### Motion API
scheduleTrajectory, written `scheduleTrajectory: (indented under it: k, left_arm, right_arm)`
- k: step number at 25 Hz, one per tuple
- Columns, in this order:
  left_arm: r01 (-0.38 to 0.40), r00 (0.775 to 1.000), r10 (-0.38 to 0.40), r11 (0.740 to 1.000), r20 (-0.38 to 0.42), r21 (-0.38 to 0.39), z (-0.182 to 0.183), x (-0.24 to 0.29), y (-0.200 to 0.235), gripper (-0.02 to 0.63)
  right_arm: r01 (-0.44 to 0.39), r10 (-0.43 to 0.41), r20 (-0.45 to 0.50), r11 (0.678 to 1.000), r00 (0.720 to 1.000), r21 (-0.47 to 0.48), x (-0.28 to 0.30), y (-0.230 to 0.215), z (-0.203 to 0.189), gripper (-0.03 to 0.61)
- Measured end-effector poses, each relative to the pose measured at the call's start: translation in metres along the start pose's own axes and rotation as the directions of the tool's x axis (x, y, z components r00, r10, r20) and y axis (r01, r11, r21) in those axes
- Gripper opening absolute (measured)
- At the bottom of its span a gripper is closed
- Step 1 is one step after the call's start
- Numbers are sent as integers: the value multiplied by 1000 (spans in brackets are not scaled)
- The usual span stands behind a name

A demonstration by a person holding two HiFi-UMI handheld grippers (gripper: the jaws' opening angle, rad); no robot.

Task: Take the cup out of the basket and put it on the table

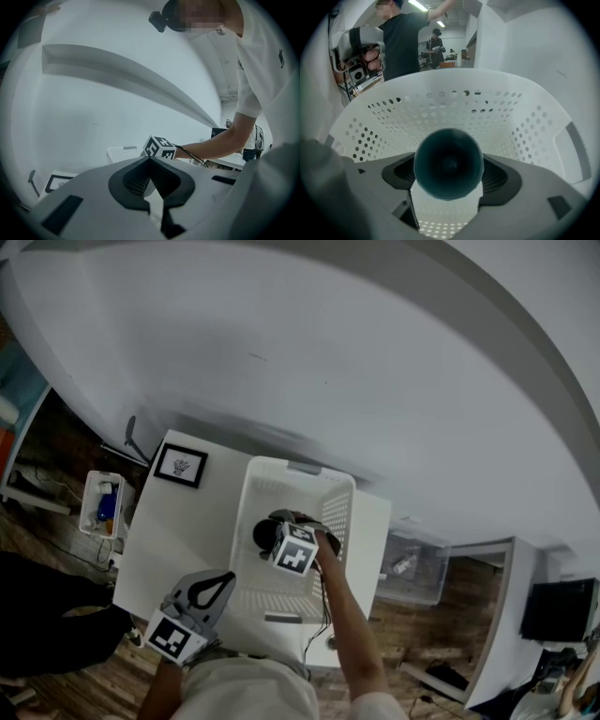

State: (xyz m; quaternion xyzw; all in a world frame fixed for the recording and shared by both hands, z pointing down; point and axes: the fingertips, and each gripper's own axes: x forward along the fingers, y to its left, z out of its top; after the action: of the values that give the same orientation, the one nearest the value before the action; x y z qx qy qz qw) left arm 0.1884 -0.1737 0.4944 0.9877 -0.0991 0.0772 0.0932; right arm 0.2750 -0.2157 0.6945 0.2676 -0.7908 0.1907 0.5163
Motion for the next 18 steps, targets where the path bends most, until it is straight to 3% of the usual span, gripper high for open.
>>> scheduleTrajectory:
  k: [18]
  left_arm:
    - [10, 999, -11, 1000, 34, 29, 9, -26, -21, 2]
  right_arm:
    - [40, -38, 57, 999, 998, -35, -75, 34, 31, 397]
